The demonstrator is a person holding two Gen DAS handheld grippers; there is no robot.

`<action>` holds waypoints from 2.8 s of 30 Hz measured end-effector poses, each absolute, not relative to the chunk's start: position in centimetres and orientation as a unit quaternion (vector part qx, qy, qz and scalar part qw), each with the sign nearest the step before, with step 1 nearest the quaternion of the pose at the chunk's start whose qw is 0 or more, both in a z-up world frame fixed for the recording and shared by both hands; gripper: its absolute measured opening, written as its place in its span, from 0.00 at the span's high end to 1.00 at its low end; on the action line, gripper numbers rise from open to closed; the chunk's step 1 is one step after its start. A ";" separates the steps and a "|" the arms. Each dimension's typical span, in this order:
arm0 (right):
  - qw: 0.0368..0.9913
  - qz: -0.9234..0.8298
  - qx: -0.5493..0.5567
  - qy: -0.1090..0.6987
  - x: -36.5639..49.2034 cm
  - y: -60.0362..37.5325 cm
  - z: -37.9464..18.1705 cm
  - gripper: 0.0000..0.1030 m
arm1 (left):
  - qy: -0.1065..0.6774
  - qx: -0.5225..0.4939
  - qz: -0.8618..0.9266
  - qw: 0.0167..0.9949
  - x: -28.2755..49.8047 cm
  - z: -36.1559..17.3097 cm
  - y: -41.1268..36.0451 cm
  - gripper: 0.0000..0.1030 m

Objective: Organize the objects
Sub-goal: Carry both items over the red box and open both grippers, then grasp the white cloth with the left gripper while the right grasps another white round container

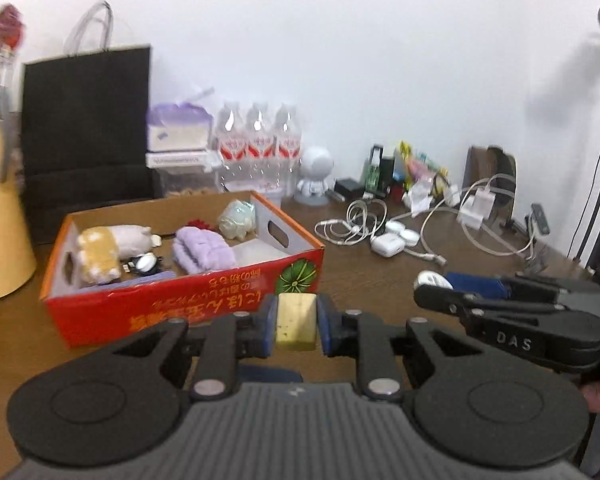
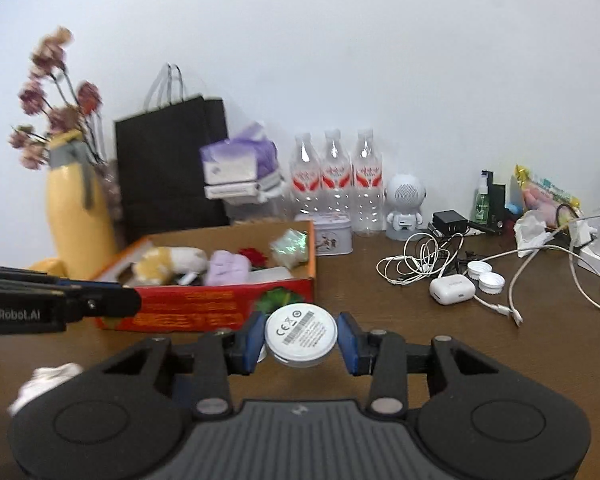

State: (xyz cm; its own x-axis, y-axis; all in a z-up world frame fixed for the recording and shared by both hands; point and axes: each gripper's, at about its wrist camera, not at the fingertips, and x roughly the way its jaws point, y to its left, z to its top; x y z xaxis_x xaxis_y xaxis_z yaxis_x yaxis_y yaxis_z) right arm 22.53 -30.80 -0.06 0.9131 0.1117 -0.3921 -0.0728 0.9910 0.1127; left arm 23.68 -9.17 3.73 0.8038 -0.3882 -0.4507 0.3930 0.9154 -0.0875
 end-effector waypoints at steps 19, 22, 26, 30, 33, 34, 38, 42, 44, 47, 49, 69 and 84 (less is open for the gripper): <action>0.972 0.100 0.060 0.205 8.6 -27.7 1.0 0.63 | 0.243 -0.061 -0.164 0.954 10.6 2.7 -3.1 0.79; 0.975 0.105 0.038 0.191 10.1 -27.4 2.3 0.63 | 0.226 -0.046 -0.167 0.959 13.0 3.8 -2.5 0.79; 0.978 0.128 0.000 0.167 15.3 -27.3 5.3 0.63 | 0.211 -0.014 -0.171 0.962 20.3 7.0 -1.9 0.79; 0.969 0.156 -0.004 0.193 25.5 -27.2 7.7 0.63 | 0.260 -0.052 -0.172 0.949 32.6 8.8 -2.0 0.79; 0.958 0.147 -0.002 0.246 35.7 -26.7 7.3 0.63 | 0.316 -0.059 -0.144 0.936 42.7 7.1 -3.0 0.79; 0.955 0.137 -0.017 0.261 39.3 -26.2 6.7 0.63 | 0.330 -0.047 -0.123 0.935 45.7 5.9 -3.5 0.79; 0.933 0.115 -0.018 0.339 50.2 -24.3 2.6 0.63 | 0.418 -0.049 -0.077 0.904 54.9 0.0 -4.2 0.79; 0.918 0.076 -0.054 0.385 56.3 -22.6 -1.4 0.63 | 0.409 -0.044 -0.067 0.909 57.6 -1.9 -4.7 0.72; 0.914 0.065 -0.042 0.397 57.6 -22.6 -2.4 0.60 | 0.394 -0.053 -0.085 0.913 57.4 -1.5 -4.6 0.61; 0.920 0.064 -0.015 0.387 57.5 -23.1 -2.1 0.51 | 0.369 -0.032 -0.094 0.924 55.6 -0.1 -4.5 0.57; 0.922 0.069 -0.011 0.380 56.6 -23.3 -1.1 0.48 | 0.358 -0.023 -0.099 0.928 54.2 1.4 -4.4 0.51; 0.976 0.083 -0.042 0.199 19.4 -26.1 5.7 0.12 | 0.201 -0.014 -0.151 0.968 15.4 8.2 -2.9 0.00; 0.968 0.059 -0.023 0.243 3.5 -27.0 -1.0 0.00 | 0.228 -0.003 -0.113 0.967 5.4 2.3 -3.9 0.00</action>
